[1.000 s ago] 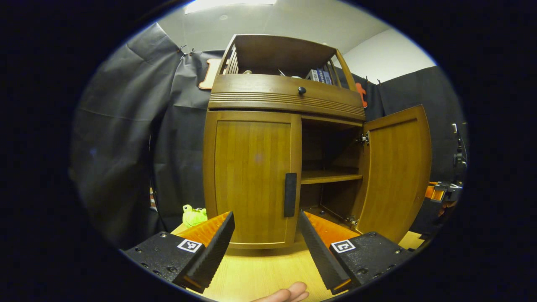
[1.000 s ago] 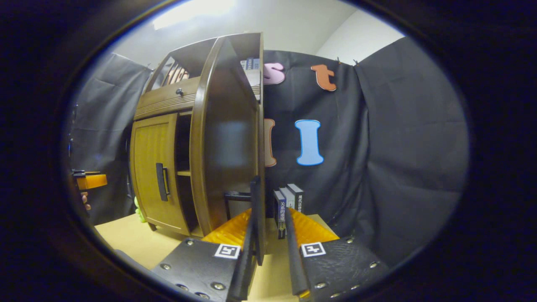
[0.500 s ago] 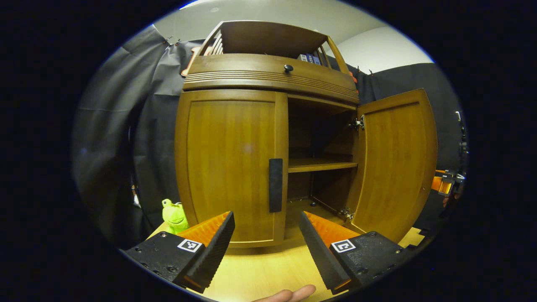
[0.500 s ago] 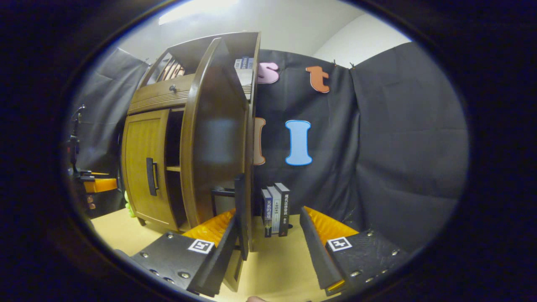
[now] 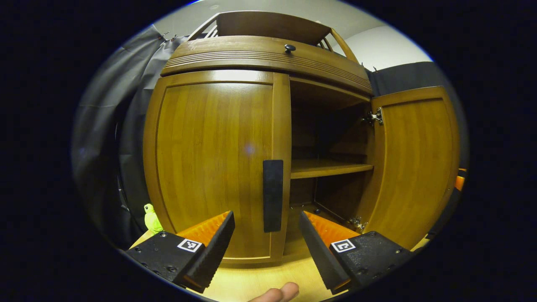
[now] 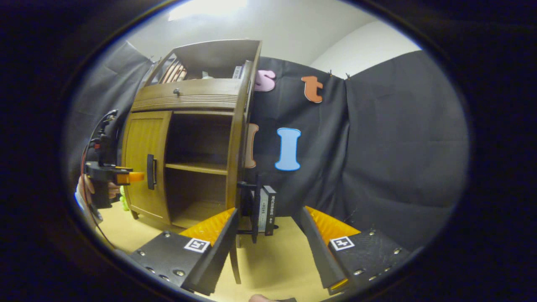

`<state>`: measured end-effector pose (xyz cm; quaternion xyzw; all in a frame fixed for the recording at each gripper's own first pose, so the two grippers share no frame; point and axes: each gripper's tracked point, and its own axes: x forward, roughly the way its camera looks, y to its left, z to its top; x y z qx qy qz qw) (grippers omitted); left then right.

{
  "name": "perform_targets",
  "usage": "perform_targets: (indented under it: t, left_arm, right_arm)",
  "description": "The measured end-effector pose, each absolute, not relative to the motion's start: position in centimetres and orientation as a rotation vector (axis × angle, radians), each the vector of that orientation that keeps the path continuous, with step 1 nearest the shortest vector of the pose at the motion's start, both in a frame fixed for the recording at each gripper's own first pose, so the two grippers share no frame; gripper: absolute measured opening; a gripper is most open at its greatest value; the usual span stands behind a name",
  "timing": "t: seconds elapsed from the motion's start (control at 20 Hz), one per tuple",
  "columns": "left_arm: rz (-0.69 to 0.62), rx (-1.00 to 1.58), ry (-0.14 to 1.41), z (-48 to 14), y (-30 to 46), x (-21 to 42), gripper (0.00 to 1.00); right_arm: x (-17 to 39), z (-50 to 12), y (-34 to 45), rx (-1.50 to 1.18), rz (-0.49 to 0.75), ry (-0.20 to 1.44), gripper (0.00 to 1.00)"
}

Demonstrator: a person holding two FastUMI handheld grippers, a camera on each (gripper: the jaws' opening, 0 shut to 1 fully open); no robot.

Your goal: Open the right door of the double-door shoe cabinet with the right hand, and open the left door with the left hand.

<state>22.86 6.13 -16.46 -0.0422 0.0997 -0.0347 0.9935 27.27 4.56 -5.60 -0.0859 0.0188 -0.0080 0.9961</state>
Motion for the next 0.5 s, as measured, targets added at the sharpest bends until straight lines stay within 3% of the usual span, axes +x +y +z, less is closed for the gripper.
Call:
perform_targets:
  t: [0.05, 0.15, 0.3, 0.4, 0.5]
  left_arm:
    - [-0.059, -0.076, 0.197, -16.3, 6.1, 23.7, 0.96]
    - [-0.029, -0.054, 0.185, -16.2, 6.3, 25.3, 0.92]
    - [-0.049, -0.031, 0.169, -16.2, 5.3, 27.4, 0.88]
    - [-0.099, -0.023, 0.218, -17.6, 4.0, 28.6, 0.77]
    - [-0.057, -0.026, 0.259, -19.0, 5.0, 28.7, 0.71]
  right_arm:
    - [26.5, -5.4, 5.4, -0.164, -0.009, 0.037, 0.89]
    - [25.1, -5.1, 7.1, -0.130, 0.004, 0.035, 1.00]
    - [23.0, -3.9, 8.4, -0.096, -0.007, 0.011, 0.98]
    - [21.5, -3.2, 8.3, -0.081, -0.047, -0.020, 0.98]
    - [20.4, -3.0, 8.9, -0.058, -0.061, -0.040, 0.98]
